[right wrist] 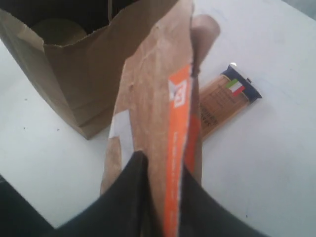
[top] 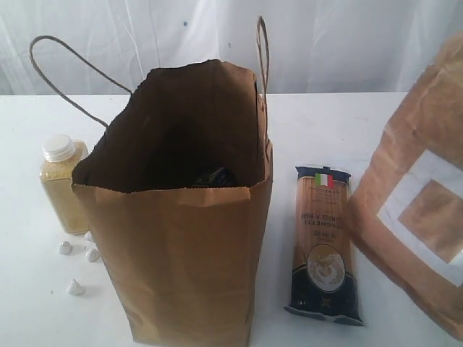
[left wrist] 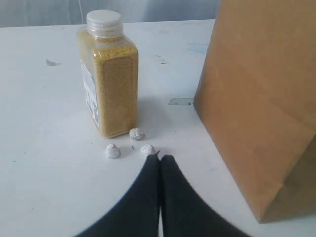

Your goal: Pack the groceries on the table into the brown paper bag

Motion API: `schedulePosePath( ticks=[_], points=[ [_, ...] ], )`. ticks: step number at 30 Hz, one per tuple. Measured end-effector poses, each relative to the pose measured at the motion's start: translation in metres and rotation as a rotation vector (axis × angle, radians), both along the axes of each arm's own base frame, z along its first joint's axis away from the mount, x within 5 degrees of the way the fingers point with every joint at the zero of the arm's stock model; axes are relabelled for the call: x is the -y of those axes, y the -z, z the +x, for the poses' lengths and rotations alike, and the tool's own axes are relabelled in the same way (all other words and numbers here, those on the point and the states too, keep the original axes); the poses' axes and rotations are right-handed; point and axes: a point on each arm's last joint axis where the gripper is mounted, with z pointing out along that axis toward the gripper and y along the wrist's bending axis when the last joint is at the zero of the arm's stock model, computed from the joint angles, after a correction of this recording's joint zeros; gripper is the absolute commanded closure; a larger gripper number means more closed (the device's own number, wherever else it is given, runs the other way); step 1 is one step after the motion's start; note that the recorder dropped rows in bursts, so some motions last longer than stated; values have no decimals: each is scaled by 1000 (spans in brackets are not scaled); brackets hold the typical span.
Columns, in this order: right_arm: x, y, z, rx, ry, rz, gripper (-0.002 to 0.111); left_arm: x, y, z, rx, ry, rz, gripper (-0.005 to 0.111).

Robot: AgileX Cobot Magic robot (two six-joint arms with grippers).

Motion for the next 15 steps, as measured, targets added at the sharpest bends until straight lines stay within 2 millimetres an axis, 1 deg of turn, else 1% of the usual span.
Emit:
schedulePosePath(
  ticks=[6,11,15],
  points=[
    [-4,4,5,-37,-8,-18,108,0,0,0,0,0,0,107],
    [-6,6,12,-25,-28,-69,108,0,0,0,0,0,0,107],
    [-12,6,20,-1,-34,-64,108,0,0,0,0,0,0,107]
  ],
)
